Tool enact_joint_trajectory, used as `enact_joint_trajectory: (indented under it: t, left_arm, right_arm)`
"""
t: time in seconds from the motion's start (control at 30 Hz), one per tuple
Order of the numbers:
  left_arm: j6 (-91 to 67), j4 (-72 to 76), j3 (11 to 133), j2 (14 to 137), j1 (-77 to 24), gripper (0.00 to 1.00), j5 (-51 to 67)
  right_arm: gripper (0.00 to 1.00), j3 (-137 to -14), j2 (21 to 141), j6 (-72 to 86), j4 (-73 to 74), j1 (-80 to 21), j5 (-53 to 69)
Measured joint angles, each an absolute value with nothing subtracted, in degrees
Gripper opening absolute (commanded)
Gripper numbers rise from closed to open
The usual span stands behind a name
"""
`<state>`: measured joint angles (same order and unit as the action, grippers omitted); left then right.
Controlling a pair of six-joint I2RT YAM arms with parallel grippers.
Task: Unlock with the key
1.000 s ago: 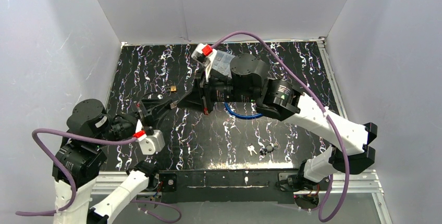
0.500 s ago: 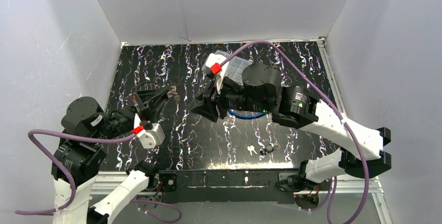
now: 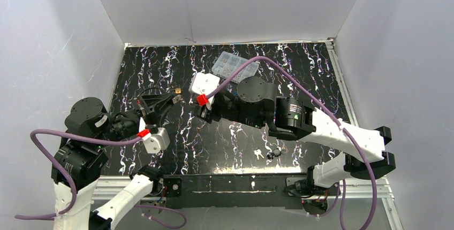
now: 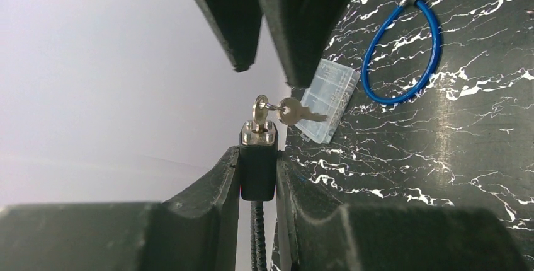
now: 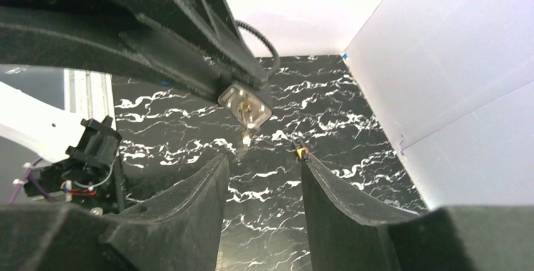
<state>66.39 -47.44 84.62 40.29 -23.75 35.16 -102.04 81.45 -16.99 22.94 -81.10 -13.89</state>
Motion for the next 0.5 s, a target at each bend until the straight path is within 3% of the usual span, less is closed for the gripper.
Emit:
enact_joint_trajectory:
  t: [0.5]
  left_arm:
    - [68.64,-48.45,84.62,40.29,-23.75,0.00,35.44]
  right_arm:
    - [0.38,-107.61,85.52,-19.27,22.11,-81.08,-8.99]
